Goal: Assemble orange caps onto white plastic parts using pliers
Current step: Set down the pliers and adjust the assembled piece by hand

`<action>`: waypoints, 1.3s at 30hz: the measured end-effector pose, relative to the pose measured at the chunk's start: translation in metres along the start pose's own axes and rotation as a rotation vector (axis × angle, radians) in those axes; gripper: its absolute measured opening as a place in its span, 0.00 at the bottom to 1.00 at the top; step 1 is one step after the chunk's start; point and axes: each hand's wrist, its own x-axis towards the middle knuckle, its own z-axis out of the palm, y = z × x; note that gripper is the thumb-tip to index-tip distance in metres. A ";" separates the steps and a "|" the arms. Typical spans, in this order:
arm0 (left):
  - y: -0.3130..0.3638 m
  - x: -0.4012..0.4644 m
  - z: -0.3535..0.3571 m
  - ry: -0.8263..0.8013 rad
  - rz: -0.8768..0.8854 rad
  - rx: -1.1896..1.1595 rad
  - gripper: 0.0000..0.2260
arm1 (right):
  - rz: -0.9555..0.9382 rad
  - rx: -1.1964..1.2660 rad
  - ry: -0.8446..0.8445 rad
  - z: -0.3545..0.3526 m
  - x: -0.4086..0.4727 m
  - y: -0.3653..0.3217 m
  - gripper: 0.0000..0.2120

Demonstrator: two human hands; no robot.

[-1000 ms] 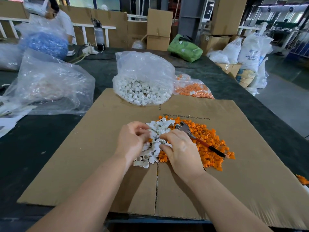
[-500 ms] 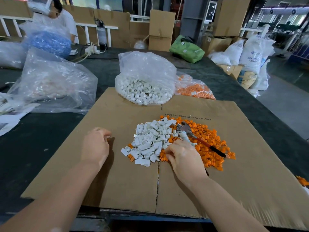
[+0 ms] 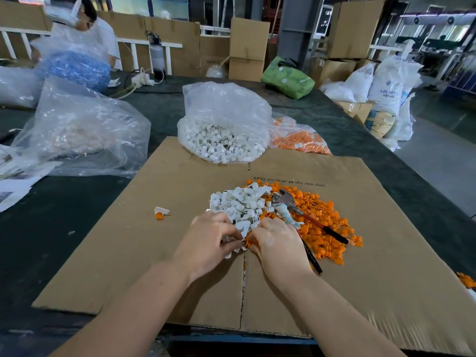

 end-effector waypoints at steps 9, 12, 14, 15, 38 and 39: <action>0.001 -0.001 0.005 -0.082 0.074 0.160 0.08 | 0.009 -0.057 0.086 -0.007 -0.003 -0.006 0.14; 0.000 -0.003 0.006 -0.081 0.135 0.217 0.08 | 0.010 -0.035 0.127 -0.007 -0.007 -0.006 0.18; 0.000 -0.005 0.007 -0.047 0.177 0.225 0.08 | 0.007 -0.009 0.145 -0.007 -0.009 -0.005 0.19; 0.000 -0.006 0.008 -0.029 0.195 0.229 0.07 | 0.009 0.000 0.155 -0.007 -0.009 -0.005 0.19; 0.036 -0.011 0.007 0.171 -0.327 -0.428 0.04 | 0.190 0.169 0.110 0.005 -0.011 -0.002 0.05; 0.037 -0.013 0.009 0.162 -0.341 -0.451 0.07 | 0.194 0.217 0.137 0.004 -0.011 -0.003 0.04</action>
